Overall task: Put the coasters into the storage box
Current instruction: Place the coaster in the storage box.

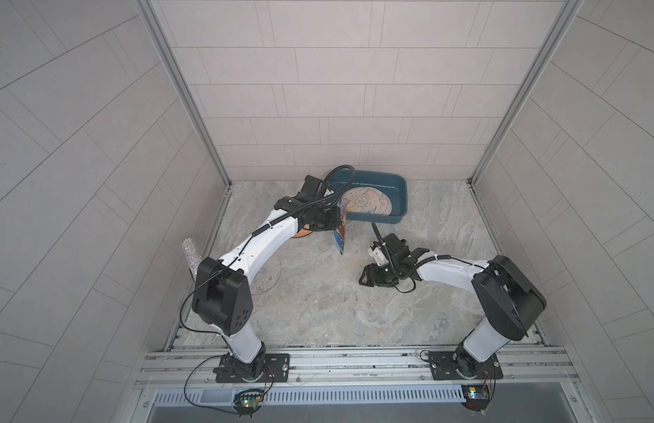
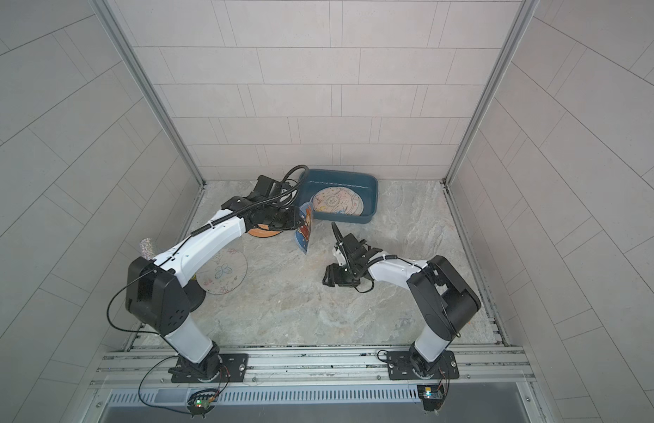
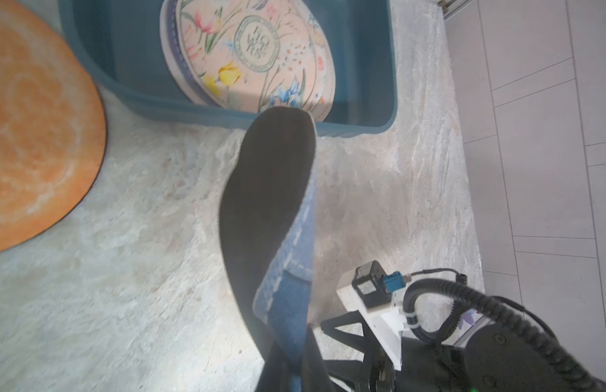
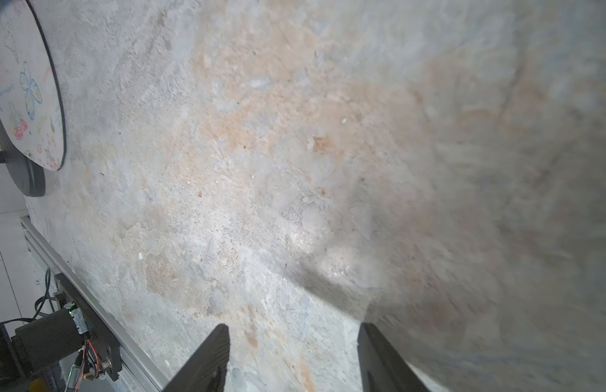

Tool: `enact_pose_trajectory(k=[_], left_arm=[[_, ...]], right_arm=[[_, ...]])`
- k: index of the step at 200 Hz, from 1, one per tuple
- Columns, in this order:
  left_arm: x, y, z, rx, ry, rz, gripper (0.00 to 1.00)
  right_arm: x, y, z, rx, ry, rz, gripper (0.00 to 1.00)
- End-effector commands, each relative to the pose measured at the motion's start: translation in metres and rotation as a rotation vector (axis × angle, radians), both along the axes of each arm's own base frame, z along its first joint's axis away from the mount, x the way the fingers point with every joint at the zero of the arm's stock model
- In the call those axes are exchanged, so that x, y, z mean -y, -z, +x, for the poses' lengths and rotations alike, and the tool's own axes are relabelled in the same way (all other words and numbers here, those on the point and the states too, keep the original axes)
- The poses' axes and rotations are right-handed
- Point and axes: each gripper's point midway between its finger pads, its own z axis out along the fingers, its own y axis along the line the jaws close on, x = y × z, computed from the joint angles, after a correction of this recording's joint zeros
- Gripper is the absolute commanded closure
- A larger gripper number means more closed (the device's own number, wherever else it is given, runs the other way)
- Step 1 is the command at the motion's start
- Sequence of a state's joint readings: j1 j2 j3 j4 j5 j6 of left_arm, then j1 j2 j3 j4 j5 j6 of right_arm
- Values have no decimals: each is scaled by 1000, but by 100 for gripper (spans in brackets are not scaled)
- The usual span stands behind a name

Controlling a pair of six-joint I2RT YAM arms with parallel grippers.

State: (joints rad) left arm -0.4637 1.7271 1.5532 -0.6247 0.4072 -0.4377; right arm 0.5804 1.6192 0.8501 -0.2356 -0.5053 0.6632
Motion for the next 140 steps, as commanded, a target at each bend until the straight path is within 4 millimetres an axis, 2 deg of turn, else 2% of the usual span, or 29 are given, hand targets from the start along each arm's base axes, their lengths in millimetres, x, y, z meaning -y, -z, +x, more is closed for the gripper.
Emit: enact_pose_trajectory(k=[1, 84, 123, 140], left_arm=[[20, -6, 13, 10, 77, -28, 100], [80, -52, 100, 196, 129, -211, 100], [104, -52, 135, 230, 130, -300, 100], [109, -40, 152, 231, 115, -332, 100]], right_arm=[[5, -11, 3, 18, 23, 30, 36], [20, -8, 5, 8, 56, 43, 35], [20, -4, 7, 1, 64, 49, 35], [21, -3, 7, -1, 70, 49, 35]])
